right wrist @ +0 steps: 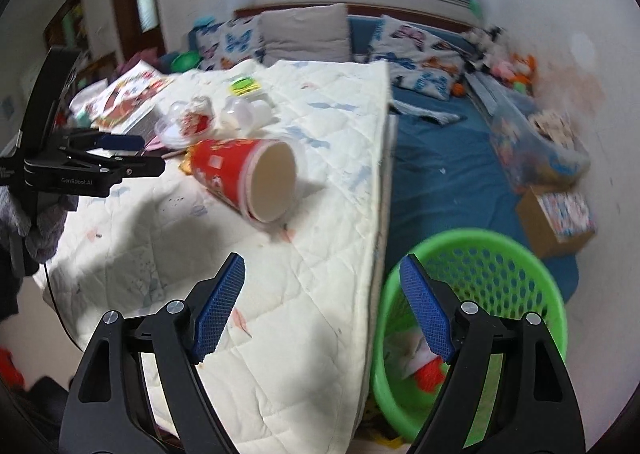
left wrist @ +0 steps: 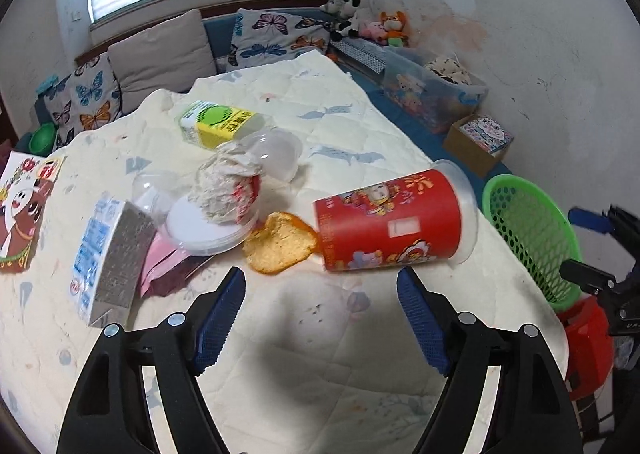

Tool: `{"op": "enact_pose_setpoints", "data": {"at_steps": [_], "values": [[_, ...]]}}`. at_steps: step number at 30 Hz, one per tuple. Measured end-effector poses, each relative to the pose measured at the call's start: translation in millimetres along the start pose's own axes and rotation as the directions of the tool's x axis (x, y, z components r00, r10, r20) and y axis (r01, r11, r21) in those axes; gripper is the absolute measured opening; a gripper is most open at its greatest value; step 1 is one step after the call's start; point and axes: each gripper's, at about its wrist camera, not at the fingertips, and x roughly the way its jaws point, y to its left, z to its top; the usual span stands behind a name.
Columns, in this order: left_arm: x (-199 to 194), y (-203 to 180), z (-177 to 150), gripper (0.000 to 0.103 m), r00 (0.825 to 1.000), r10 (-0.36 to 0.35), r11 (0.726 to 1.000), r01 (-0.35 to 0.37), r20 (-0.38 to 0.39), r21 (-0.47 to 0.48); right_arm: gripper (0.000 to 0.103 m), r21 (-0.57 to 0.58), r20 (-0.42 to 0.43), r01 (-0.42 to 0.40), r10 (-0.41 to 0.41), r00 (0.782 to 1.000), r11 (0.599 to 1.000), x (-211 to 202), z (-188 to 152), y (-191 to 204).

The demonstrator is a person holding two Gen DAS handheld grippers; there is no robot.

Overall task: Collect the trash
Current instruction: 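Move both grippers back over the table toward the red paper cup, then grasp the red paper cup with the right gripper and lift it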

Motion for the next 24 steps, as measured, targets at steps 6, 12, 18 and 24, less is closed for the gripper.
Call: {"op": "enact_pose_setpoints", "data": {"at_steps": [6, 12, 18, 24], "values": [[-11.8, 23.9, -7.0, 0.076, 1.0, 0.022, 0.999, -0.022, 0.006, -0.041, 0.08, -0.163, -0.052, -0.065, 0.058, 0.997, 0.984, 20.7, 32.7, 25.1], [-21.0, 51.3, -15.0, 0.077, 0.999, 0.05, 0.995, -0.049, 0.006, -0.09, 0.08, -0.337, -0.126, -0.121, 0.083, 0.989, 0.934, 47.7, 63.1, 57.4], [-24.1, 71.9, -24.0, 0.077, 0.998, 0.062, 0.989, -0.061, 0.001, -0.135, 0.08, -0.482, -0.212, -0.18, 0.085, 0.974, 0.858, 78.1, 81.2, 82.4], [-21.9, 84.1, -28.6, 0.077, 0.998, 0.063, 0.984, -0.062, -0.003, -0.165, 0.08, -0.581, -0.28, -0.208, 0.047, 0.959, 0.787, 108.8, 95.7, 97.2]]}}
